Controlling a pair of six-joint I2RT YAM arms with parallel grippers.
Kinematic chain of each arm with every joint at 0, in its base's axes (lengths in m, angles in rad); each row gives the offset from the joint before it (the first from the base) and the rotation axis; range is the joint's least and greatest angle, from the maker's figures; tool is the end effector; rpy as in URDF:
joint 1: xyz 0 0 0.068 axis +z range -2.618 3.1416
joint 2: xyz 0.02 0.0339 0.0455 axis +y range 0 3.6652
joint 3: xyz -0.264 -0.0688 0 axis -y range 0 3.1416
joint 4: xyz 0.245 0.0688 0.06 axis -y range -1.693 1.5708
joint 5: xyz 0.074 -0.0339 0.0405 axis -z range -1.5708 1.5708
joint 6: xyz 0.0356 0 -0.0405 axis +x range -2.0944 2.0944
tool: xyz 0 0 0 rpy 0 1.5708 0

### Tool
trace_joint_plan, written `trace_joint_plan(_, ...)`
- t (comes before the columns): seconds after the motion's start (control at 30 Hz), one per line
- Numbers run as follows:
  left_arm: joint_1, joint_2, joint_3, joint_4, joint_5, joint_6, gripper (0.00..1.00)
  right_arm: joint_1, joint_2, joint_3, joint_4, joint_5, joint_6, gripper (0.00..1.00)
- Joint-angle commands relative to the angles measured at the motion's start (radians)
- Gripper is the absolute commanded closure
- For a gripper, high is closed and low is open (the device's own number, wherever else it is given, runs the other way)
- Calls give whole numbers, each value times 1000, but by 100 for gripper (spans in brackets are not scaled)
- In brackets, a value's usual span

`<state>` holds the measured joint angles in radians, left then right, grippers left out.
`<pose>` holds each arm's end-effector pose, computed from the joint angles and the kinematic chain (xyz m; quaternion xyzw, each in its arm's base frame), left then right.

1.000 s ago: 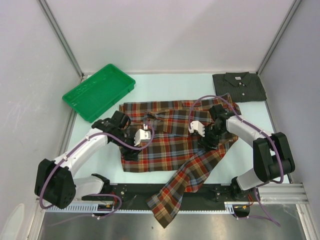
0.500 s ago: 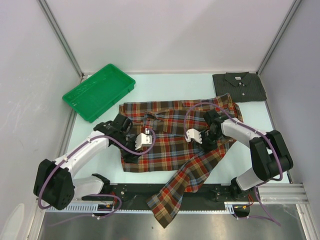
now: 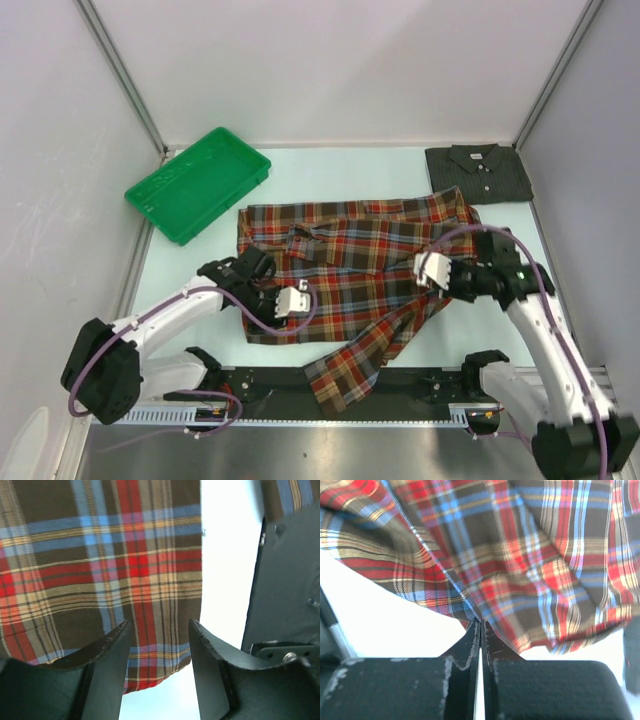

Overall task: Fold and stack the long sleeve shirts
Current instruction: Fold the shirt

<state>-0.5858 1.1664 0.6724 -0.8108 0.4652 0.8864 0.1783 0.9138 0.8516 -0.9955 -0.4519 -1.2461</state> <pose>0.1479 -0.1173 0.1908 0.6702 0.6942 -0.2066 0.1618 0.1538 0.0435 0.2748 -0.6591 0.6764 0.0607 0.3232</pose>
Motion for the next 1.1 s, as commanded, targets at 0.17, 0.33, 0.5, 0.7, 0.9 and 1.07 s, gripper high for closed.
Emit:
trace_joint_plan(0.17, -180, -116, -109, -50, -152, 112, 45, -106, -295, -121, -221, -8, -141, 100)
trace_joint_plan(0.33, -207, -76, 30, -7, -32, -45, 31, -117, -332, -135, -163, -39, -75, 100)
trace_joint_plan(0.5, -262, 126, 160, 166, 174, -354, 20, -118, -257, -148, -40, -62, 14, 100)
trace_joint_plan(0.7, -419, 193, 121, 317, 175, -521, 22, -118, -165, -126, 66, -65, 119, 100)
trace_joint_plan(0.9, -540, 249, 115, 369, 33, -546, 22, -119, -182, -141, 86, -80, 142, 100)
trace_joint_plan(1.07, -609, 303, 118, 378, -71, -549, 26, -120, -199, -155, 86, -68, 139, 100)
